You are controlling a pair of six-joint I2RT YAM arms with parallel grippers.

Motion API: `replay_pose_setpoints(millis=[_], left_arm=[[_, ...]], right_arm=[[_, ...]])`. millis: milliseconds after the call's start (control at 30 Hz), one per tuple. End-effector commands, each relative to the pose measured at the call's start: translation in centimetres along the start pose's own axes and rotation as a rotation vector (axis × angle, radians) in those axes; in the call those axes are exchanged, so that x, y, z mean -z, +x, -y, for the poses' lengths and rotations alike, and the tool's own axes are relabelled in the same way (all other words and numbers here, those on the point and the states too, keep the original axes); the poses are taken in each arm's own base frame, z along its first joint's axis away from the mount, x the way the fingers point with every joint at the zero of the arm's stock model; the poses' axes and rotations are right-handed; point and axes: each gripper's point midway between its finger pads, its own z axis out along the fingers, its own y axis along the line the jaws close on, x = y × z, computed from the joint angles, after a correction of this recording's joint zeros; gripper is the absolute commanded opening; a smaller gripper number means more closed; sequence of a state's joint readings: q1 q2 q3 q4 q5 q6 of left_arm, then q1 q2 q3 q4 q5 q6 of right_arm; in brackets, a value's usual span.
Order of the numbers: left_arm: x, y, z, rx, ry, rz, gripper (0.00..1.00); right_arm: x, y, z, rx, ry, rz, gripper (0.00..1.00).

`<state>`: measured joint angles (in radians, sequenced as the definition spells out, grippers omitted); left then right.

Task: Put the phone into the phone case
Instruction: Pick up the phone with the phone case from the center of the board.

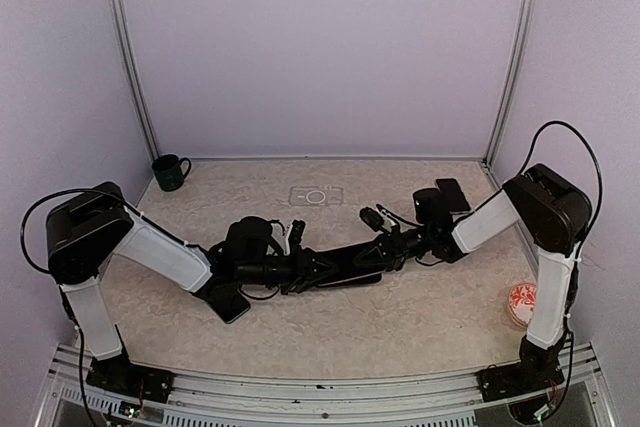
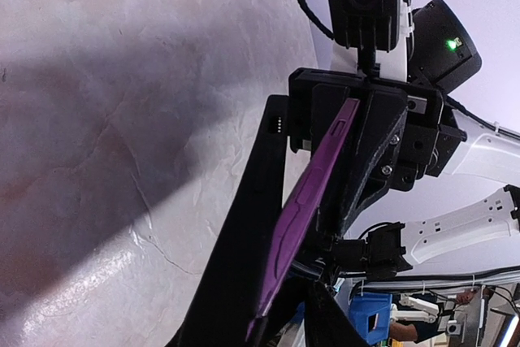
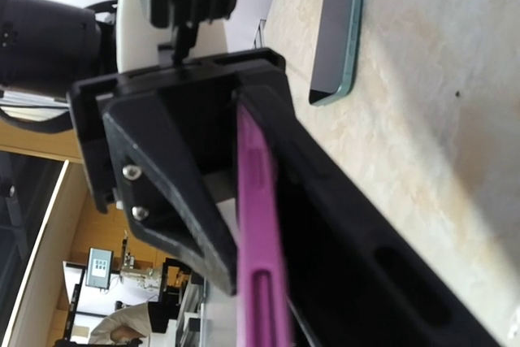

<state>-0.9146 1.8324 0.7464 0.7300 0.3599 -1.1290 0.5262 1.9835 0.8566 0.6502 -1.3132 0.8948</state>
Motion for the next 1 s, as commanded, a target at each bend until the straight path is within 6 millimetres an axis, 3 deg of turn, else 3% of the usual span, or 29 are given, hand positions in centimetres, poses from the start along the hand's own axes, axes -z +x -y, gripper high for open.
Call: replay_pose_setpoints(millis=[0, 967], left_arm=[[0.44, -0.88, 7.19, -0.116, 0.251, 0.022, 0.32], [0.61, -0.54, 6.94, -0.104, 0.259, 0.017, 0.23]], right_arm=[[-0.70, -0.63, 0.20, -0.005, 0.047, 0.020, 0.09], [-0.56, -0.76, 0.67, 0.004, 0.108, 0.016, 0.23]])
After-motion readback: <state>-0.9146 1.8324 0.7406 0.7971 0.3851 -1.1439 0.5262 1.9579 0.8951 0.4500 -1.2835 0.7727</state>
